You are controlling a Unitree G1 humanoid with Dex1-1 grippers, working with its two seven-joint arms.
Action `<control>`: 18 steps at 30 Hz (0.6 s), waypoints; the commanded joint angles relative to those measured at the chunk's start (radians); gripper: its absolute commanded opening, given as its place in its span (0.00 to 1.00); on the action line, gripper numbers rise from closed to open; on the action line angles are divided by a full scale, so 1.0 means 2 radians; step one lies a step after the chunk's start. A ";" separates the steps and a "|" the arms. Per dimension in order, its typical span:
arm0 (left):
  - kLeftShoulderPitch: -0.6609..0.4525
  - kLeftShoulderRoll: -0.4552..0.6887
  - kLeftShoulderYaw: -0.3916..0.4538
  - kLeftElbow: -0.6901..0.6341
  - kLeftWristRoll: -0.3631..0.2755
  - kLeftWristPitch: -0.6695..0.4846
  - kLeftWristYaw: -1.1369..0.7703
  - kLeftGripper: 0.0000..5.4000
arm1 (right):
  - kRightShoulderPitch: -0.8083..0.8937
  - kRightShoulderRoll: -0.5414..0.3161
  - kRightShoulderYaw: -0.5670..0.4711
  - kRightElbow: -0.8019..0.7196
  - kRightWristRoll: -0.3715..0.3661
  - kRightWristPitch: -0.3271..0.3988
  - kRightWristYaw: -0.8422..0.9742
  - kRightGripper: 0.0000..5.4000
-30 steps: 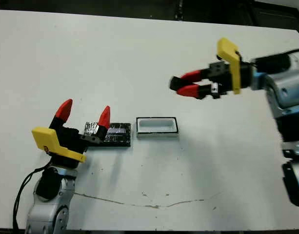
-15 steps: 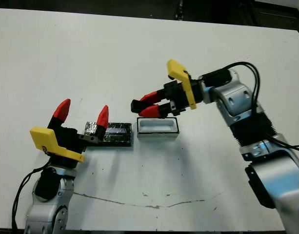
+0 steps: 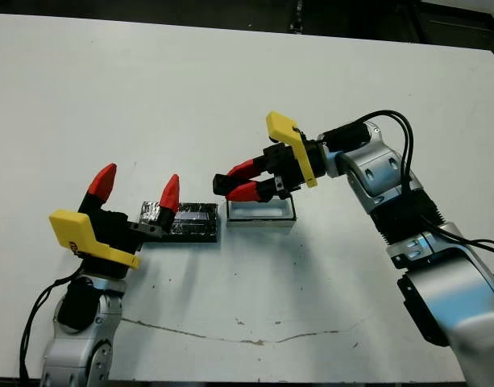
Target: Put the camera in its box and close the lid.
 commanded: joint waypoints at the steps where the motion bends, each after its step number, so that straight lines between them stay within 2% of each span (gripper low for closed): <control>1: 0.008 -0.001 -0.002 -0.004 0.003 0.003 0.003 1.00 | 0.007 -0.006 -0.007 0.012 -0.004 -0.017 0.000 0.31; 4: 0.009 0.000 -0.002 -0.004 0.004 0.002 0.003 1.00 | 0.012 -0.006 -0.010 0.014 -0.001 -0.017 0.000 0.31; 9: 0.009 0.000 -0.003 -0.005 0.005 0.003 0.004 1.00 | 0.026 -0.008 -0.016 0.014 -0.003 -0.036 -0.002 0.31; 13: 0.009 0.000 -0.003 -0.003 0.003 0.002 0.002 1.00 | 0.035 -0.007 -0.023 0.026 0.006 -0.030 0.008 0.31; 18: 0.009 0.002 -0.003 -0.004 0.005 0.001 0.002 1.00 | 0.049 -0.023 -0.017 -0.003 -0.012 -0.016 -0.008 0.31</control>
